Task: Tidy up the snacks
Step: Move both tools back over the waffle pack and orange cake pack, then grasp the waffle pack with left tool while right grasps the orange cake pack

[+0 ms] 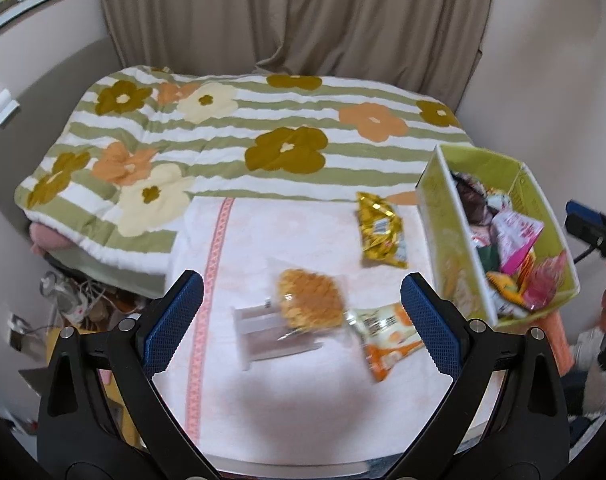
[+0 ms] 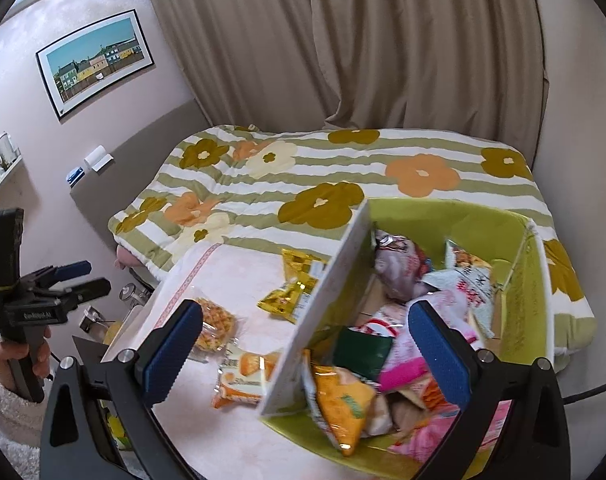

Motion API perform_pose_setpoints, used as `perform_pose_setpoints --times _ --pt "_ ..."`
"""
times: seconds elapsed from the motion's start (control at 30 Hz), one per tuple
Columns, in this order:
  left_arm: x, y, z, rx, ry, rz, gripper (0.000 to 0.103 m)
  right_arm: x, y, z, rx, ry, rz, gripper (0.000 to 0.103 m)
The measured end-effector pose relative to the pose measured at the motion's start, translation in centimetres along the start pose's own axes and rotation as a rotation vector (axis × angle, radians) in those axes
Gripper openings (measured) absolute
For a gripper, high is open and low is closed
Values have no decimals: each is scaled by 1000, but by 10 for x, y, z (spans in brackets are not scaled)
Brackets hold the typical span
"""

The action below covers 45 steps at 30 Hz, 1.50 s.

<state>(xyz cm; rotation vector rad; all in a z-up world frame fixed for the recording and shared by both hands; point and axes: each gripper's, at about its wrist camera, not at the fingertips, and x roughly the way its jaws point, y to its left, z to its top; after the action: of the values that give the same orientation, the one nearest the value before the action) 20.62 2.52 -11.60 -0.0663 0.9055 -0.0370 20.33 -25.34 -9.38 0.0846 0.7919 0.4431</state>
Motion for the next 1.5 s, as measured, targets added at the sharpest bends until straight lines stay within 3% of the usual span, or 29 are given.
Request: perform_pose_setpoints --times 0.2,0.43,0.67,0.77,0.9,0.97,1.17,1.5 --pt "8 39 -4 60 55 -83 99 18 47 -6 69 1 -56 102" --pt "21 54 5 298 83 -187 99 39 100 -22 140 28 -140 102" --pt "64 31 17 603 175 -337 99 53 118 -55 297 65 -266 102" --pt "91 13 15 729 236 -396 99 59 117 -76 407 91 -306 102" --pt "123 -9 5 861 310 -470 99 79 102 -112 646 139 -350 102" --pt "138 -20 -1 922 329 -477 99 89 100 -121 696 145 -379 102" --pt "179 -39 -19 1031 426 -493 99 121 88 -135 825 81 -403 102" --pt "224 -46 -26 1043 513 -561 95 145 74 -145 988 -3 -449 102"
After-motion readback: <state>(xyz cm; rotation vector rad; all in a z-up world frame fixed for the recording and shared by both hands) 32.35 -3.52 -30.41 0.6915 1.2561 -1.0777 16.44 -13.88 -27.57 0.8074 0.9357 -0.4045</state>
